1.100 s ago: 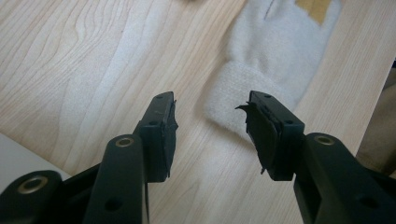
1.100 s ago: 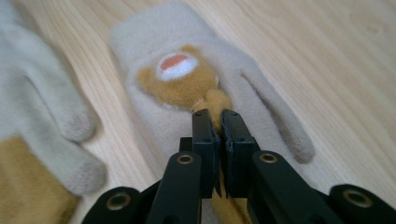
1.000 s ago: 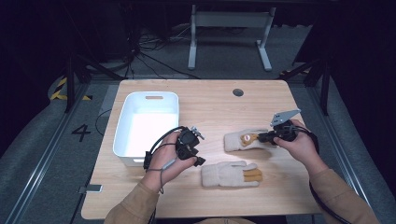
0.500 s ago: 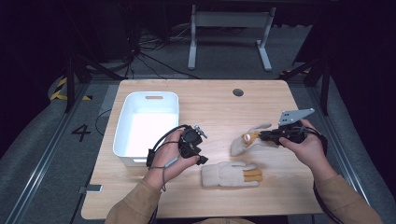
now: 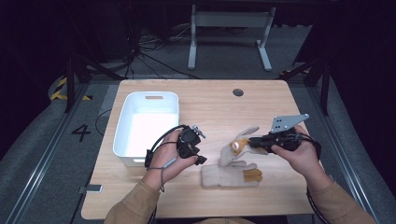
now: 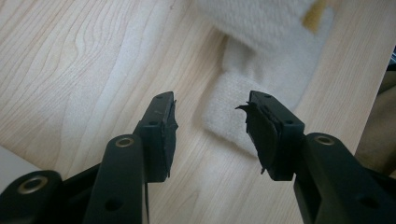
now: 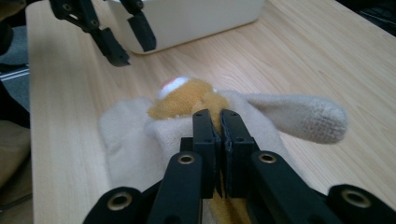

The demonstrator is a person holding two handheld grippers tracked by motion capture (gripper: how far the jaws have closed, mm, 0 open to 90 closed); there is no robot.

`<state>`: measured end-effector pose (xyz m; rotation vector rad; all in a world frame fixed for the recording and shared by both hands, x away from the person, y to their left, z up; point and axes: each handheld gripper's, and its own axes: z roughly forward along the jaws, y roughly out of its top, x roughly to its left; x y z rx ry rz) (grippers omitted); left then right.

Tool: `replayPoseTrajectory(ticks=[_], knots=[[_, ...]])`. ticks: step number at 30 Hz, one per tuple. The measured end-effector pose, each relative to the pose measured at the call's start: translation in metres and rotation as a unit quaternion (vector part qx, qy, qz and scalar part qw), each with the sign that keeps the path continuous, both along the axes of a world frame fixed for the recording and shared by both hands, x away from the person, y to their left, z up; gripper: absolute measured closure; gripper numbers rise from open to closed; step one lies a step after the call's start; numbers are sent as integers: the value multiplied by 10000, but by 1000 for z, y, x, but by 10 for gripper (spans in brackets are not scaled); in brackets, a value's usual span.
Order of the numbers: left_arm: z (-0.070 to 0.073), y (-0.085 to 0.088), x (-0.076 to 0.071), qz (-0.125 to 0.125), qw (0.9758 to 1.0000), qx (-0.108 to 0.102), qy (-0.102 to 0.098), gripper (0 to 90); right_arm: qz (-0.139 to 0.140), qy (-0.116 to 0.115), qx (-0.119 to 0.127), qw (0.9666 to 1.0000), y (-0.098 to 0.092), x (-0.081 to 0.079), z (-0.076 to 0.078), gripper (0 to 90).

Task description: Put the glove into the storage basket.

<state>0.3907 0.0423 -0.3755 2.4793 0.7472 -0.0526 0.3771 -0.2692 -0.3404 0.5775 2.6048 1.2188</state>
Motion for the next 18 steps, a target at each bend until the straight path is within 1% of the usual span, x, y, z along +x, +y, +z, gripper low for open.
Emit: replayPoseTrajectory(ticks=[2, 3, 4, 5, 6, 7, 8, 10, 12, 13, 14, 15, 16, 17, 18], knots=[[0, 1, -1, 17, 10000, -8, 2, 534, 112, 24, 94, 9999, 10, -3, -3, 863], [0, 1, -1, 14, 10000, -12, 7, 534, 112, 24, 94, 9999, 10, -3, -3, 863], [1, 3, -1, 22, 10000, -5, -11, 534, 180, 17, 172, 9997, 16, -5, -4, 863], [1, 3, -1, 22, 10000, -5, -11, 534, 180, 17, 172, 9997, 16, -5, -4, 863], [1, 3, -1, 39, 10000, -20, -21, 534, 273, 35, 228, 9994, 23, -8, -6, 863], [1, 3, -1, 39, 10000, -20, -21, 534, 273, 35, 228, 9994, 23, -8, -6, 863], [1, 4, -1, 42, 10000, -22, -12, 534, 356, 51, 270, 9990, 29, -10, -8, 863], [1, 4, -1, 50, 10000, -19, -21, 534, 427, 104, 322, 9985, 34, -12, -11, 864], [1, 4, -1, 36, 10000, -19, -18, 534, 493, 159, 320, 9981, 39, -14, -15, 864], [1, 4, -1, 36, 10000, -19, -18, 534, 493, 159, 320, 9981, 39, -14, -15, 864], [1, 3, -1, 44, 10000, 4, -3, 534, 548, 187, 382, 9976, 44, -16, -20, 863], [1, 3, -1, 40, 10000, 1, -1, 534, 548, 187, 382, 9976, 44, -16, -20, 863], [0, 3, -1, 35, 10000, -17, -3, 534, 565, 213, 405, 9974, 45, -18, -23, 863], [0, 3, -1, 35, 10000, -17, -3, 534, 565, 213, 405, 9974, 45, -18, -23, 863], [0, 3, -1, 26, 10000, -3, -6, 534, 565, 270, 385, 9973, 45, -19, -26, 862]])
